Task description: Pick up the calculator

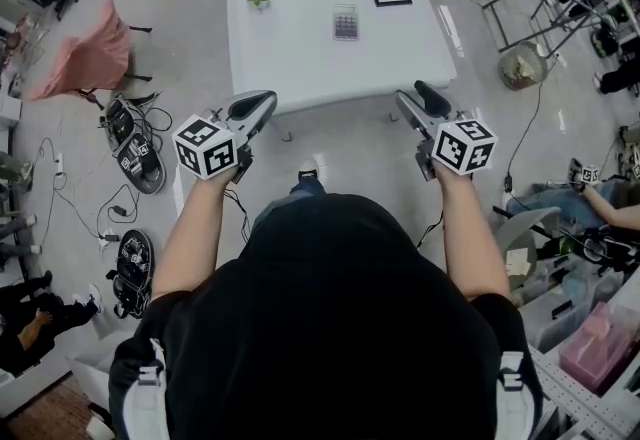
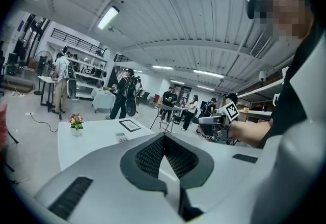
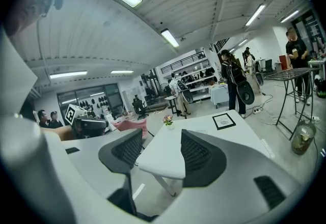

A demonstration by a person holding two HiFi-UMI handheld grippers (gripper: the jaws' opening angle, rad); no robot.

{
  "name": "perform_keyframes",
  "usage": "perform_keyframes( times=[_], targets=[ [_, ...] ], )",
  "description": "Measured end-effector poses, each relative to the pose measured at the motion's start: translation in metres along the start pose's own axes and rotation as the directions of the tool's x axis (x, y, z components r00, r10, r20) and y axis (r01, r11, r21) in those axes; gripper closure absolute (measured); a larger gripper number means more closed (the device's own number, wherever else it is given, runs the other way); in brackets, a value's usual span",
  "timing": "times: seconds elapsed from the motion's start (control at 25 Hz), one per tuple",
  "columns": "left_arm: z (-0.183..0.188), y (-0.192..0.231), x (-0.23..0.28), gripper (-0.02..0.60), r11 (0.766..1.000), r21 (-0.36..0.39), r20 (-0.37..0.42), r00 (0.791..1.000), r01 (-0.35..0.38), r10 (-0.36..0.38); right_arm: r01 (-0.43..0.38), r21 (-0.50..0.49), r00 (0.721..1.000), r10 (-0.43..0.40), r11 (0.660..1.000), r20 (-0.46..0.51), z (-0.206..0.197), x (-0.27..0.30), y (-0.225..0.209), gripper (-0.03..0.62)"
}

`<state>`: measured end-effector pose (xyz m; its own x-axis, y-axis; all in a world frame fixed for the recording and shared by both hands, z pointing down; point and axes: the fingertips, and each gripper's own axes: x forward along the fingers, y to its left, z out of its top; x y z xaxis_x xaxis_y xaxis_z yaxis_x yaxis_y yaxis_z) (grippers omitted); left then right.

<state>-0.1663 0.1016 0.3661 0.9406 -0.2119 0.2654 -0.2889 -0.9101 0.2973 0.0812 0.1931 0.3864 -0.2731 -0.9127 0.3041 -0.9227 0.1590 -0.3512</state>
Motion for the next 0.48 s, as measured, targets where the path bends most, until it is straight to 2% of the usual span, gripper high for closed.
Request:
perform_keyframes(
  times=[0.48],
  targets=[
    [0.010,0.051,0.047,0.563,0.998,-0.019,-0.051,0.997,0.058,-0.059,0.033,0.039,0.999,-0.032,0.999,-0.016,0.011,0.050,-0.029,0.349]
  ],
)
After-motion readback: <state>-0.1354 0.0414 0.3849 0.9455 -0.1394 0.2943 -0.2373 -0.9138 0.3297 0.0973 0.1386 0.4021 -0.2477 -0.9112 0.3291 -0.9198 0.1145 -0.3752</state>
